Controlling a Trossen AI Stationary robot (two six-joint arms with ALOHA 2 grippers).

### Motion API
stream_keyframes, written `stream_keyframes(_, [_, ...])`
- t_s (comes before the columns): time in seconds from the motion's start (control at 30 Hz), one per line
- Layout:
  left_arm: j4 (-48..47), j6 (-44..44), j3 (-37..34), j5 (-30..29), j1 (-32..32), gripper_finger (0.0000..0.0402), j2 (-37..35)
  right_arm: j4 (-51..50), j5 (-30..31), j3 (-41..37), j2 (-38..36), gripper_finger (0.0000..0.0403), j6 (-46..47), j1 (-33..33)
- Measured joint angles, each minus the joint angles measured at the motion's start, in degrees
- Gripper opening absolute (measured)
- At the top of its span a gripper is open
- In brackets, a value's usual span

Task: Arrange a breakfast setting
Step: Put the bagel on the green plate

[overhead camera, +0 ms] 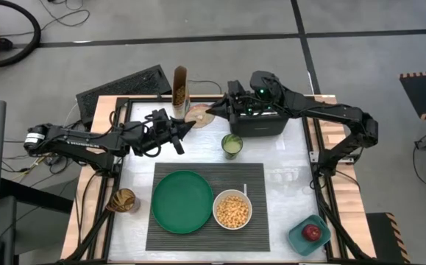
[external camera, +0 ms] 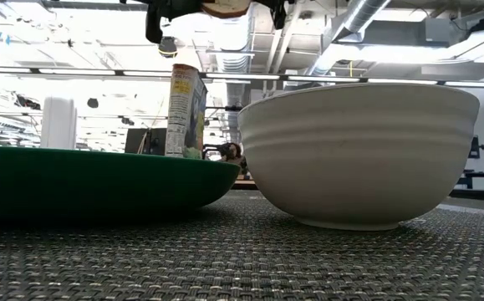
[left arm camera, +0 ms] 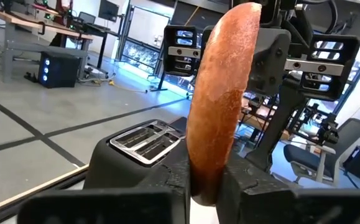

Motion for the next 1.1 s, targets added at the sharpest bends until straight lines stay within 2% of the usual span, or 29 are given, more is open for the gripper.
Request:
stream_keyframes(0.17, [0.3, -0.1, 0.0, -0.4, 0.0, 0.0020, 0.0, -0.8, -0.3, 0.0, 0.0, 0.0111, 1.3, -0.5])
stream_keyframes(0.33, [0.7, -2.0, 0.0, -0.6, 0.0, 0.0019, -0.7, -0.1, -3.0, 0.0, -1.2, 0.0197, 0.8, -0.6])
stream_keyframes(0.43, [-1.2, -7.3, 0.0, 0.3, 0.1, 0.0019, -2.6, -0.7, -3.8, 0.1, -3.3, 0.0250, 1.4, -1.4])
stream_keyframes(0.53, [-9.3, -16.4, 0.0, 3.1, 0.1, 0.0019, -5.8, -3.3, -3.8, 0.1, -6.3, 0.0278, 1.6, -2.2])
stream_keyframes(0.73, [-35.9, -34.0, 0.0, 15.5, -0.9, 0.0019, -10.6, -8.5, -3.5, 0.1, -11.9, 0.0285, 0.8, -3.0])
stream_keyframes(0.87, [-50.9, -39.1, 0.0, 28.1, -1.0, 0.0019, -10.5, -9.2, -3.4, 0.1, -13.7, 0.0285, 0.8, -3.0])
stream_keyframes(0.97, [-55.4, -38.3, 0.0, 36.7, -1.1, 0.0019, -9.1, -9.2, -3.4, 0.1, -14.3, 0.0285, 0.7, -2.9])
stream_keyframes(1.1, [-55.5, -33.9, 0.0, 44.3, -1.1, 0.0019, -6.6, -10.0, -3.2, 0.1, -14.2, 0.0285, 0.7, -2.6])
